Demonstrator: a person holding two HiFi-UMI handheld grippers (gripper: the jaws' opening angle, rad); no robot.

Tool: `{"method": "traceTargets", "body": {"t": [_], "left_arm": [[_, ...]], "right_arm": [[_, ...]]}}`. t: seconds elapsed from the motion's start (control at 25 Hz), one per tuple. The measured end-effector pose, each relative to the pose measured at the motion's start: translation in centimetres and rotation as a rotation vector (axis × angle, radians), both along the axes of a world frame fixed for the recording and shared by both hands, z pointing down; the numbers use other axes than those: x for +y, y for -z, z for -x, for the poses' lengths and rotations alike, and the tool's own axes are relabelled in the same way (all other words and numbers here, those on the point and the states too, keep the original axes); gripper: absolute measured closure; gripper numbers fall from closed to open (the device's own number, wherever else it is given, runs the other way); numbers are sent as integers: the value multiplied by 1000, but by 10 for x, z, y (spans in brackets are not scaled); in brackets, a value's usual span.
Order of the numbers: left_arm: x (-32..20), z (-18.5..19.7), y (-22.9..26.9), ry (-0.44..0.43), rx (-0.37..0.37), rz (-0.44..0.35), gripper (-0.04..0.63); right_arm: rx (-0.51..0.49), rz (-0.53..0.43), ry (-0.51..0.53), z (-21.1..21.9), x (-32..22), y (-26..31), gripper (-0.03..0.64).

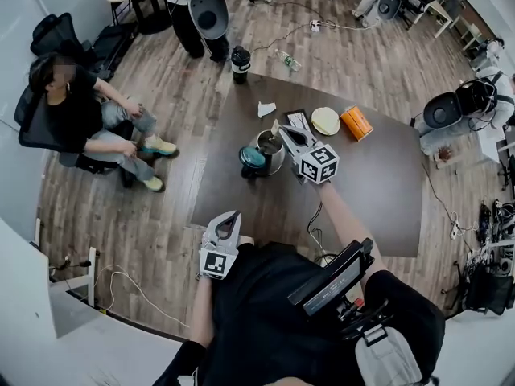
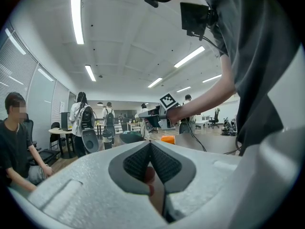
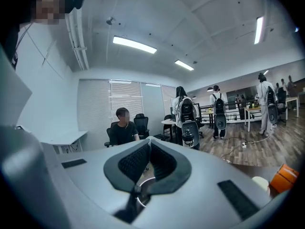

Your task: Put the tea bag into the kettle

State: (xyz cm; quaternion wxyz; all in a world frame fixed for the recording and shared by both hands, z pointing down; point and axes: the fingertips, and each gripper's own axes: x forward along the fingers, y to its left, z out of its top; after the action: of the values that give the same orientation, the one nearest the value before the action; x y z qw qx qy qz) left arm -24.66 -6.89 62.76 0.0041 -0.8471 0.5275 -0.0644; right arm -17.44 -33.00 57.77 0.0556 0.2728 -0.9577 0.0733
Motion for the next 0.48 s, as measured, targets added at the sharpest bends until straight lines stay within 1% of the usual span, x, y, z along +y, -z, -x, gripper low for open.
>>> {"method": "traceTargets", "body": {"t": [0.2,0.32,0.48], "left_arm": [[3,4,2,8,5,-1,595],[3,8,2,21,11,-6,595],[3,8,-3,18,-4,-1,595]], "right_arm": [[38,20,1,4,-1,-14,610],[96,28,8,8,-4,-27,610],[160,54,12,8,-8,-47,609]]}}
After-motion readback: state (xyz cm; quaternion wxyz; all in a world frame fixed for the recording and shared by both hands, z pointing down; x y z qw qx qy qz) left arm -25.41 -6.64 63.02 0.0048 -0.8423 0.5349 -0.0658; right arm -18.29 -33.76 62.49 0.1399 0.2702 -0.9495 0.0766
